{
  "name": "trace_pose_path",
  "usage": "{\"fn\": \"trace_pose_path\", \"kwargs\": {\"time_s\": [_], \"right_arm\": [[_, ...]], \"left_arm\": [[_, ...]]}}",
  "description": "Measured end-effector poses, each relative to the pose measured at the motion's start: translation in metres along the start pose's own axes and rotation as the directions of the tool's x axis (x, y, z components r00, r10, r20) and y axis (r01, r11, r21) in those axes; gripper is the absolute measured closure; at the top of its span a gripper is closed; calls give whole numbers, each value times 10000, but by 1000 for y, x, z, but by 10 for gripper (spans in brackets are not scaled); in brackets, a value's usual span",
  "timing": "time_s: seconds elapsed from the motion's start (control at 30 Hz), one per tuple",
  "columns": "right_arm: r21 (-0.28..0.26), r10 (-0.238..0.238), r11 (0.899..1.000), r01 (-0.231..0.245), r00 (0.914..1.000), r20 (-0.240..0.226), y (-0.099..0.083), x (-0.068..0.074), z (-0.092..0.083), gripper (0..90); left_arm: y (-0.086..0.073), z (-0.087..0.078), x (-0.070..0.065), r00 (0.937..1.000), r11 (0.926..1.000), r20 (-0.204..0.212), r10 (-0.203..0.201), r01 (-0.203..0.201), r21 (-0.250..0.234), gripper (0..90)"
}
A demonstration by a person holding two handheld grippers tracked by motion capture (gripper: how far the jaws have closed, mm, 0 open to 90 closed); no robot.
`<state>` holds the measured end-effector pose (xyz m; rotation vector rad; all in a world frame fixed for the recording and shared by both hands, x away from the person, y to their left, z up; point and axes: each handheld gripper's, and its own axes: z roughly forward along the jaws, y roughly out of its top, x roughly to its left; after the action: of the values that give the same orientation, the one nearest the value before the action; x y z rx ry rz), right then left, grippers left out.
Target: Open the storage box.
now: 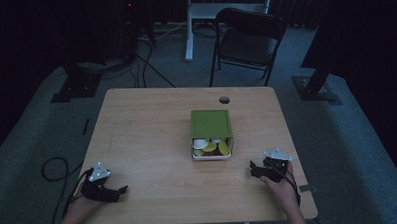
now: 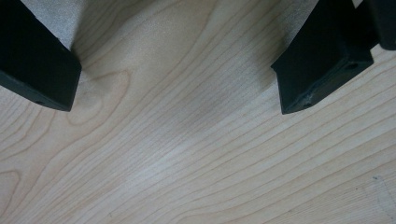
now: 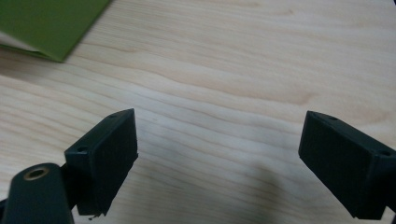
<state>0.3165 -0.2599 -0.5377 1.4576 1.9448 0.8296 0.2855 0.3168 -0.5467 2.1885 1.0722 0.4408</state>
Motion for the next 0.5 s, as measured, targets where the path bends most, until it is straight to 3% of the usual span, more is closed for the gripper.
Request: {"fn": "trace_pose_path", "kwargs": {"time_s": [0.13,0.4,0.5], "right_arm": [[-180,-822,9964,824,9965,149,3,9,-2,114],[-252,-1790,9834,1798,9834,300,6,24,-4,115],[-396,-2334,9710,2356,9710,523,7,32,-6,115]], "left_arm": [[0,0,0,10000,10000,1,1,-1,2,0],[0,0,0,10000,10000,-2,1,-1,8,0],[0,0,0,10000,10000,2,6,-6,2,0]]}}
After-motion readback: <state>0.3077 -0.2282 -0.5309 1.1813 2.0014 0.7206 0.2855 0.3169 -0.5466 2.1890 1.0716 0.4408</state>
